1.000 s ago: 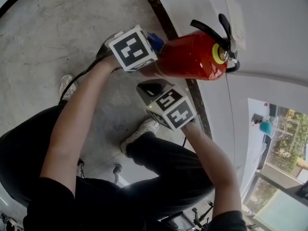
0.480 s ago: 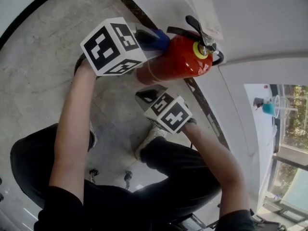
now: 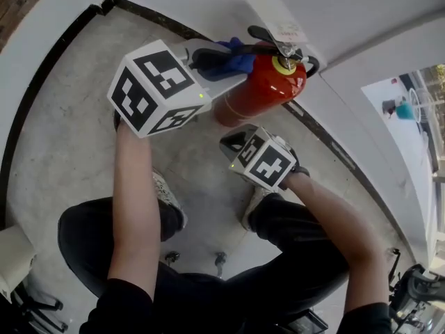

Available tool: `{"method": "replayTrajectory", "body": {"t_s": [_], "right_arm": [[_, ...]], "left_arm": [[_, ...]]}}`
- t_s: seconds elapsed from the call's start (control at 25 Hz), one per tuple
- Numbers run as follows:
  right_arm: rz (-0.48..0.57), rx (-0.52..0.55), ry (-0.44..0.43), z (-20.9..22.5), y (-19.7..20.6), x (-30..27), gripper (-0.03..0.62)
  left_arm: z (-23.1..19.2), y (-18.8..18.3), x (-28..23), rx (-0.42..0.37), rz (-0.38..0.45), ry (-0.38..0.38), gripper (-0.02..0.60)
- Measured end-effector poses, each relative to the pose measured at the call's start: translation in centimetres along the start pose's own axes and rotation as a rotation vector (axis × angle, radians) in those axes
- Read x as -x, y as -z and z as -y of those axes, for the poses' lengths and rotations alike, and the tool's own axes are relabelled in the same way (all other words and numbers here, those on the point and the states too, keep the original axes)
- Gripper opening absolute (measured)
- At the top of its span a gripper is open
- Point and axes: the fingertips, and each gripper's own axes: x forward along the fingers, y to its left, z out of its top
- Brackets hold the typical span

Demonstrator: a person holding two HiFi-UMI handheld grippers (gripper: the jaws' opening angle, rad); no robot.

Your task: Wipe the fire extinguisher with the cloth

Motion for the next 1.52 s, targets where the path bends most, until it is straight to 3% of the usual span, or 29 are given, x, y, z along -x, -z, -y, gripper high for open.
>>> {"method": "replayTrajectory", "body": {"t_s": [0.36, 0.52, 0.72, 0.92, 1.2, 1.32, 1.52], "right_arm": [[0.053, -0.18, 0.147, 0.2, 0.3, 2.3, 0.003], [0.122, -0.254, 0.199, -1.2, 1.1, 3.6, 0.003], [0.22, -0.315, 0.31, -0.6, -0.5, 5.8, 0.003], [0.24, -0.321, 0.41, 0.5, -2.1, 8.9, 0.003], [0.372, -0.376, 0.391, 0.6, -4.0, 8.7, 0.003], [0.362, -0.405, 0.393, 2.0, -3.5, 7.4, 0.003], [0.301, -0.43, 0.376, 4.4, -2.7, 3.8, 0.003]], "left_arm": [[1.6, 0.2, 0.0, 0.097, -0.027, -0.029, 0.101], [2.3, 0.9, -0.4, 0.084, -0.043, -0.061, 0.101], [1.7, 2.6, -0.2, 0.051, -0.056, -0.113, 0.101], [0.6, 3.7, -0.8, 0.129, -0.033, -0.118, 0.101], [-0.3, 6.3, -2.5, 0.107, -0.111, -0.059, 0.101], [-0.4, 7.6, -3.1, 0.084, -0.159, -0.033, 0.101], [-1.2, 10.9, -4.6, 0.058, -0.168, 0.01, 0.101]]}}
